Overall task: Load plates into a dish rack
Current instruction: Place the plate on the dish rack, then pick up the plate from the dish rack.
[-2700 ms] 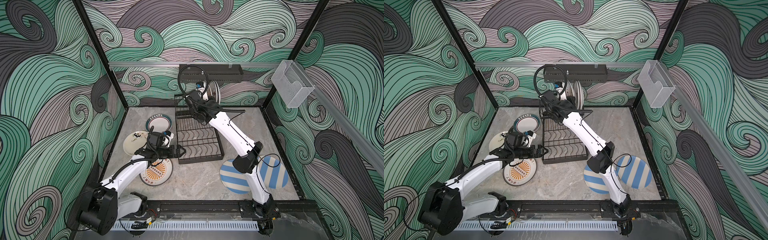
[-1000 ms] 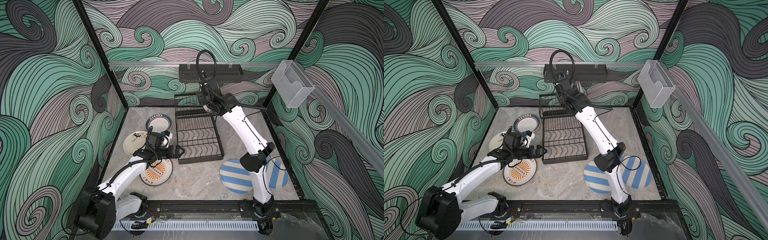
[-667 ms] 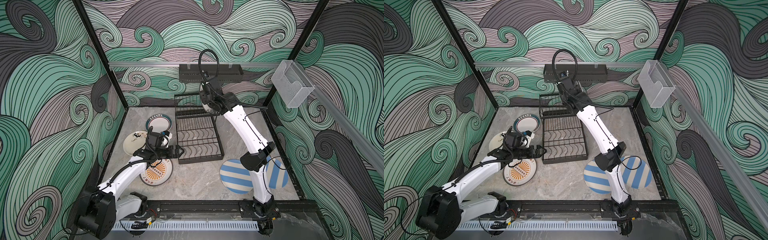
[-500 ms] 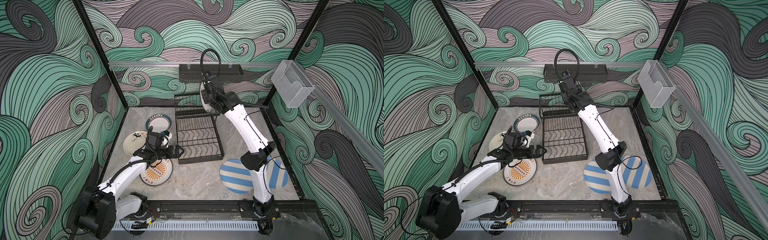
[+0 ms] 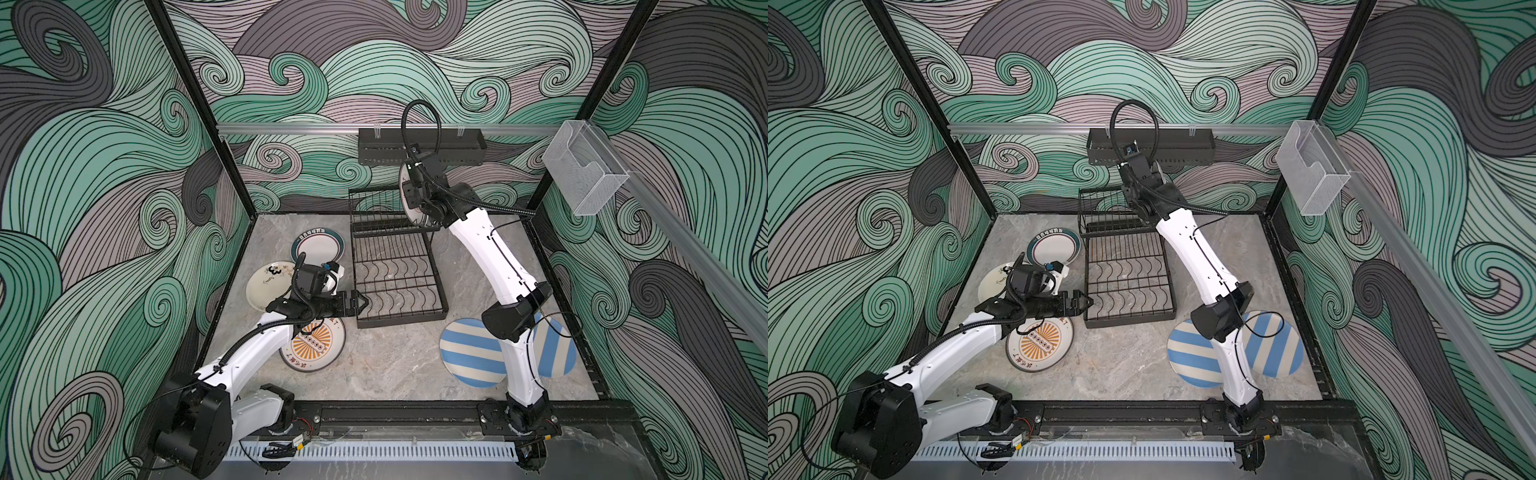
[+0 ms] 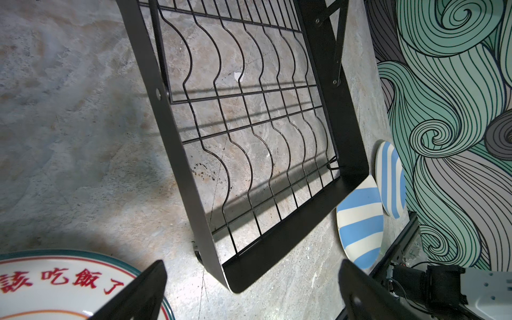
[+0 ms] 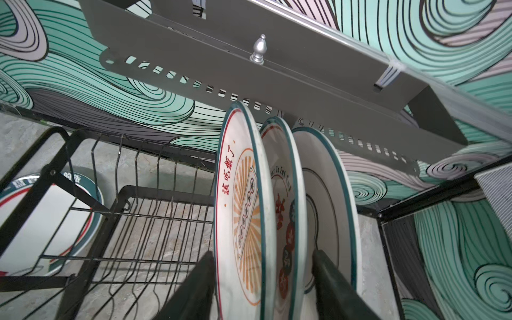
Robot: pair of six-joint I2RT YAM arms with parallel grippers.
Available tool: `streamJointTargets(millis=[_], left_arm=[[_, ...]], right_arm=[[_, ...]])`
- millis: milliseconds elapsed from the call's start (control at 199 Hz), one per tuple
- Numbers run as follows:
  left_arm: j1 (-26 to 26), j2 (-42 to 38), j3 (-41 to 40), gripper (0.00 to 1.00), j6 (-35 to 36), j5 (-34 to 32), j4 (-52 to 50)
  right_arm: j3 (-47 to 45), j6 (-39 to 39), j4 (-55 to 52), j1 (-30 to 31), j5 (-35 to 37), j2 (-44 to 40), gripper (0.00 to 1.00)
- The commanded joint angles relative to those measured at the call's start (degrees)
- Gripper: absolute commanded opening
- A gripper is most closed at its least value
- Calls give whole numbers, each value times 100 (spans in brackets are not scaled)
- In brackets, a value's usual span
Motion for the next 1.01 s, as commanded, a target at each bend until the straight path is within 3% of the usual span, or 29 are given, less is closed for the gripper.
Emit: streamJointTargets(millis=[0,442,844,1000], left_arm=[[37,19,163,99,87,-21,-129],[35,71,167,99,102,41,-112],[37,55,147,99,113,32,-125],[37,71,155,99,104,32,-117]], right_arm=[[150,-125,-12,62,222,2,67],[332,-272,218,135,-92,-61,70],[413,-206,181,8,-69,165,54],[401,-163,78,7,-127,230,53]])
